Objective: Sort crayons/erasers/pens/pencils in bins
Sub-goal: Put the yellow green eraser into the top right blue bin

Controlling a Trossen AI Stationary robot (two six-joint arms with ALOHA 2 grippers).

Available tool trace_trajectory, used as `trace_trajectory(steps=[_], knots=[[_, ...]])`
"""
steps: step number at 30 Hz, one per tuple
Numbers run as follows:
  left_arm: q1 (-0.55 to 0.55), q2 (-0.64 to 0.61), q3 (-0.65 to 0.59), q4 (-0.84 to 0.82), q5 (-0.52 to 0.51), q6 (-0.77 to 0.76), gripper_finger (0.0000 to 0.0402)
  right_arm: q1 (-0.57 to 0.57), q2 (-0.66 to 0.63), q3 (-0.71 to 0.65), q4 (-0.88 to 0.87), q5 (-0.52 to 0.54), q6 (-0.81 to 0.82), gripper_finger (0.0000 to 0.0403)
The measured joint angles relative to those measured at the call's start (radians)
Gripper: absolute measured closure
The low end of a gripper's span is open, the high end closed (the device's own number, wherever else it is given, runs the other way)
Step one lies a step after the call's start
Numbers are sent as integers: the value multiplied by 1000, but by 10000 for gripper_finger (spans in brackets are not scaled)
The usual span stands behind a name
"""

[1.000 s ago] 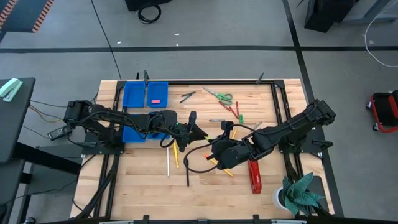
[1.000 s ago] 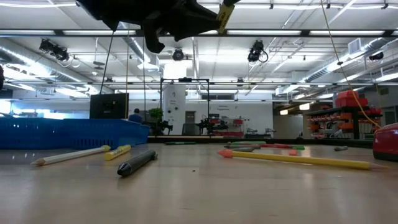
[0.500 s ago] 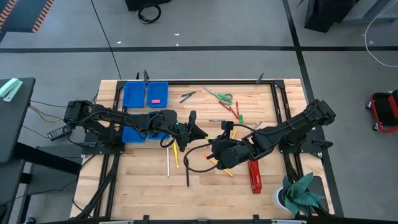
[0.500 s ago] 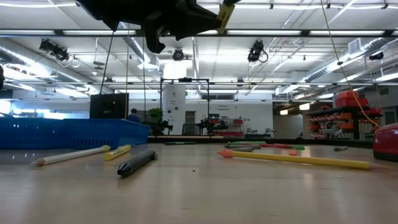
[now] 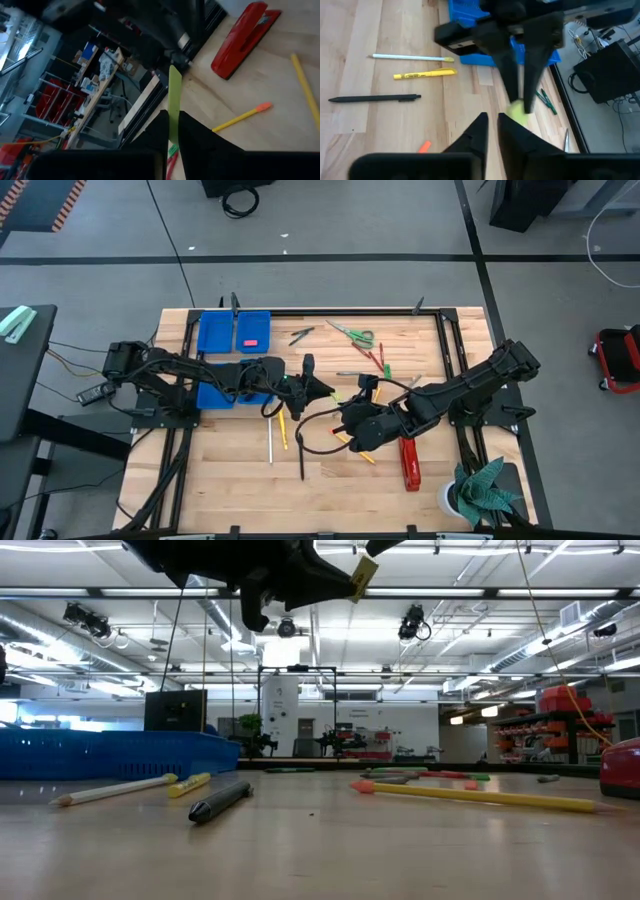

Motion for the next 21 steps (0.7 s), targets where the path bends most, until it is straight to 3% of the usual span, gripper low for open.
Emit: trace_trajectory(steps=[9,17,21], knots=[[4,0,0,-30,-125,1,358,29,-62,1,-52,13,62,285],[19,-13,0,-80,-380,-9,359,97,-110,2,-191,5,315,282],[56,-53,-1,-155,-449,-91,354,139,-87,-10,-247,1,401,283]])
